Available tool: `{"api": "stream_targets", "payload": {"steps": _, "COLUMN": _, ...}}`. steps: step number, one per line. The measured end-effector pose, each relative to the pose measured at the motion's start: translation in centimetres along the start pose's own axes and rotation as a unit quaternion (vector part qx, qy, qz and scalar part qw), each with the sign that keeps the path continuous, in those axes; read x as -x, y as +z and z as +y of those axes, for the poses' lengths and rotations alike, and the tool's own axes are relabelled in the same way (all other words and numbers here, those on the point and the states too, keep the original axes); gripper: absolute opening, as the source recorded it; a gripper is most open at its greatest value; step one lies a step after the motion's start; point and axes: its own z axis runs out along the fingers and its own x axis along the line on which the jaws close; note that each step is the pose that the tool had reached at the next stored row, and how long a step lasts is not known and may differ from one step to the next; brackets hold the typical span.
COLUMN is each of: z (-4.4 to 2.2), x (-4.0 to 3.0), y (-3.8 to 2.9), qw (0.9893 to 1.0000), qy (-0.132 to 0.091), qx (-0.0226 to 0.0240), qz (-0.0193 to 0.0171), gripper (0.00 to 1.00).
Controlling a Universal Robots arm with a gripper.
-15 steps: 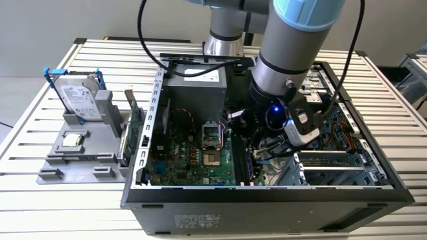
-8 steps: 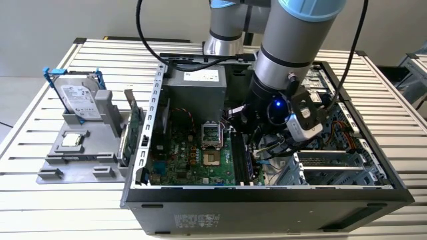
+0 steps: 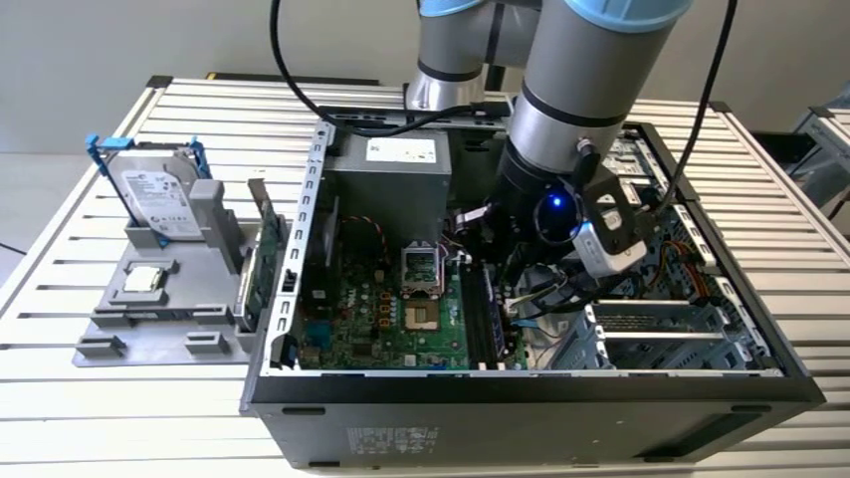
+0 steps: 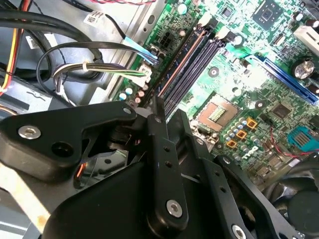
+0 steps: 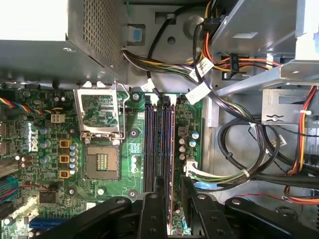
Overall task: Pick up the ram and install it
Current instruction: 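Press down the ram until it locks into place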
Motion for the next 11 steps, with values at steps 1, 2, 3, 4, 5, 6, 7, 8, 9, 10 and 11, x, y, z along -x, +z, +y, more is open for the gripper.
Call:
{"api": "stream_targets", "payload": {"steps": 1, "z": 0.0, "x": 0.0, "y": 0.0, "qw": 1.0, "qy": 0.0, "qx": 0.0001, "qz": 0.0, "gripper": 1.0}}
{"api": "stream_targets", "payload": {"steps": 2, "z": 0.0, "x": 0.0, "y": -0.01, "qw": 1.0, "qy": 0.0, "qx": 0.0, "qz": 0.0, "gripper": 0.0}}
{"api": "stream_targets", "payload": {"steps": 3, "z": 0.0, "x": 0.0, "y": -0.01, "qw": 1.0, "qy": 0.0, "qx": 0.0, "qz": 0.0, "gripper": 0.0}}
{"api": "stream_targets", "payload": {"steps": 4, "z": 0.0, "x": 0.0, "y": -0.02, "qw": 1.0, "qy": 0.0, "qx": 0.0, "qz": 0.0, "gripper": 0.0}}
{"api": "stream_targets", "payload": {"steps": 5, "z": 0.0, "x": 0.0, "y": -0.02, "qw": 1.0, "qy": 0.0, "qx": 0.0001, "qz": 0.0, "gripper": 0.0}}
{"api": "stream_targets", "payload": {"steps": 6, "z": 0.0, "x": 0.0, "y": -0.03, "qw": 1.0, "qy": 0.0, "qx": 0.0, "qz": 0.0, "gripper": 0.0}}
{"api": "stream_targets", "payload": {"steps": 7, "z": 0.0, "x": 0.0, "y": -0.03, "qw": 1.0, "qy": 0.0, "qx": 0.0, "qz": 0.0, "gripper": 0.0}}
{"api": "stream_targets", "payload": {"steps": 8, "z": 0.0, "x": 0.0, "y": -0.09, "qw": 1.0, "qy": 0.0, "qx": 0.0, "qz": 0.0, "gripper": 0.0}}
{"api": "stream_targets", "payload": {"steps": 9, "z": 0.0, "x": 0.0, "y": -0.14, "qw": 1.0, "qy": 0.0, "qx": 0.0, "qz": 0.0, "gripper": 0.0}}
{"api": "stream_targets", "payload": {"steps": 10, "z": 0.0, "x": 0.0, "y": -0.15, "qw": 1.0, "qy": 0.0, "qx": 0.0, "qz": 0.0, "gripper": 0.0}}
{"api": "stream_targets", "payload": {"steps": 11, "z": 0.0, "x": 0.0, "y": -0.15, "qw": 1.0, "qy": 0.0, "qx": 0.0, "qz": 0.0, "gripper": 0.0}}
